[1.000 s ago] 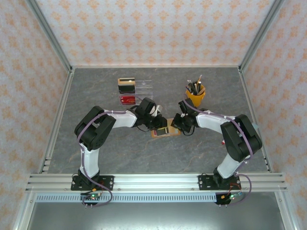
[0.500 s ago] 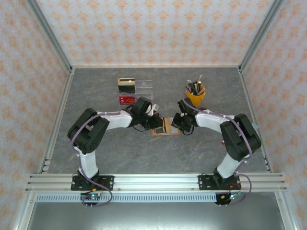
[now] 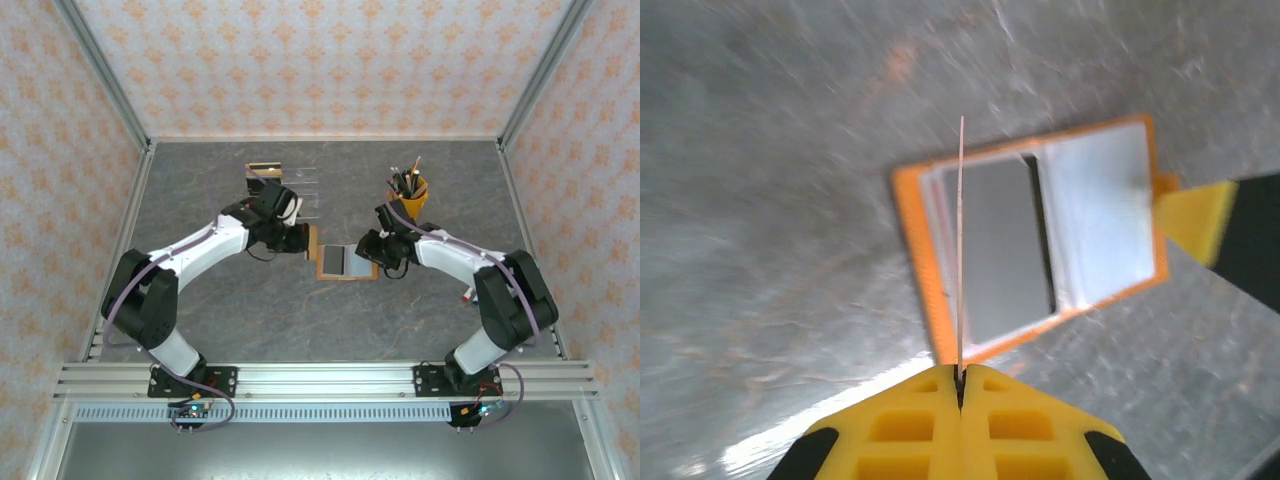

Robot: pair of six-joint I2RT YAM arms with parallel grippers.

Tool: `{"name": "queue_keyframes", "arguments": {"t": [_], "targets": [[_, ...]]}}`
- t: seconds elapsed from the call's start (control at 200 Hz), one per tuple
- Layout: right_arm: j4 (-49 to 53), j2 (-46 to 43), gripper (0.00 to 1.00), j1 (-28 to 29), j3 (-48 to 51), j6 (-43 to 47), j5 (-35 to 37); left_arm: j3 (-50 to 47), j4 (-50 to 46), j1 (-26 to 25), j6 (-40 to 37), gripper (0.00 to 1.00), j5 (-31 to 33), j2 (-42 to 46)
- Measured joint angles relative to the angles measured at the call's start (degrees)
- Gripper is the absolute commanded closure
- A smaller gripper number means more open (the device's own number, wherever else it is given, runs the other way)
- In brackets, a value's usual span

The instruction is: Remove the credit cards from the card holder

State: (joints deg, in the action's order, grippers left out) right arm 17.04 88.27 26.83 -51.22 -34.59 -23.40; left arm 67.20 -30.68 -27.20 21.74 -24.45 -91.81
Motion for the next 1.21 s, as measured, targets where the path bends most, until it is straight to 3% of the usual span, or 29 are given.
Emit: {"name": "queue_keyframes", "arguments": {"t": [0.16,0.32,0.455,0.851,0.966,1.206], "targets": [[-0.3,-4.1,0.42,0.0,-0.8,1.4,0.0,3.9,-6.4,2.8,-2.4,1.0,9.3,1.2],[-0.4,-3.4,0.4,0.0,-2.6,1.9,-0.2,6.6,-10.4,7.1,-2.5,1.0,16.8,1.2],[0.5,2.3,0.4,1.1,-8.7,1.8,1.2,7.7,-11.5,9.7,-1.7,1.0,20.9,1.4],[2.1,26.7,0.5,7.6,-34.1,-5.6,6.3,6.6,-12.4,10.0,1.6,1.0,23.8,7.0],[2.1,32.0,0.55,8.0,-38.8,-9.1,7.0,6.1,-12.5,10.0,1.8,1.0,23.9,7.7],[1.8,38.5,0.54,8.0,-44.0,-15.2,8.1,4.9,-12.9,10.1,1.8,1.0,23.8,7.7]]}}
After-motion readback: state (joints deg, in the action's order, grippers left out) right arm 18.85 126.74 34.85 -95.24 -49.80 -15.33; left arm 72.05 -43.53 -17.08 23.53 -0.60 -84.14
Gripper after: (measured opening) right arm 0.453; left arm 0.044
